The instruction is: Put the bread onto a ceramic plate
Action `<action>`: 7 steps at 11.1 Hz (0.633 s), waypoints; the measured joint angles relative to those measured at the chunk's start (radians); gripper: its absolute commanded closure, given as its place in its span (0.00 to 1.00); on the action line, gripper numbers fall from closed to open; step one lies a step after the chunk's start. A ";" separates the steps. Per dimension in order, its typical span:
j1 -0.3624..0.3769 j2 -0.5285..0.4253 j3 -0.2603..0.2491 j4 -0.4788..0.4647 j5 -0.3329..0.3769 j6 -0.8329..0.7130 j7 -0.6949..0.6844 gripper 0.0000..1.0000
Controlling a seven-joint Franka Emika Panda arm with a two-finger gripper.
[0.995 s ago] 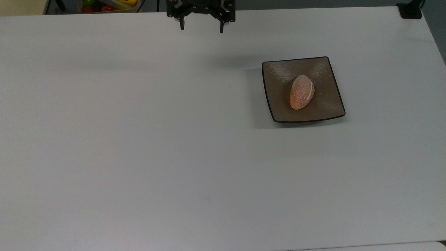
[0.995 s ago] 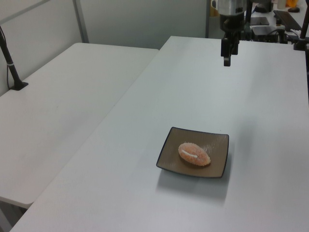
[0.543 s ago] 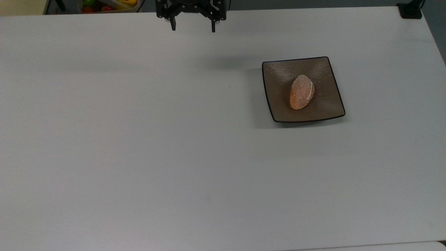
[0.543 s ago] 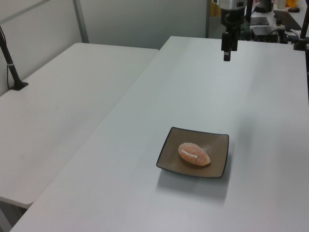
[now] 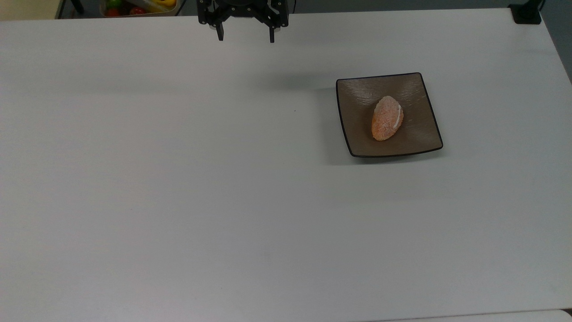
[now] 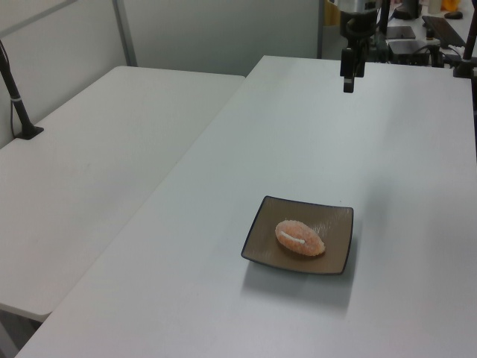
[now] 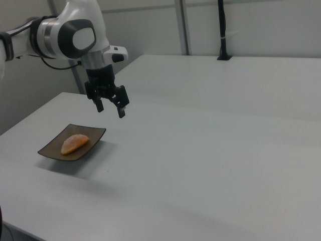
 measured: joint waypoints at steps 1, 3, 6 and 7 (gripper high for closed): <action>0.000 0.000 0.000 0.000 0.000 0.008 0.000 0.00; 0.000 0.003 0.000 0.000 0.000 0.019 0.000 0.00; 0.000 0.003 0.000 0.000 0.000 0.020 0.000 0.00; 0.000 0.003 0.000 0.000 0.000 0.020 0.000 0.00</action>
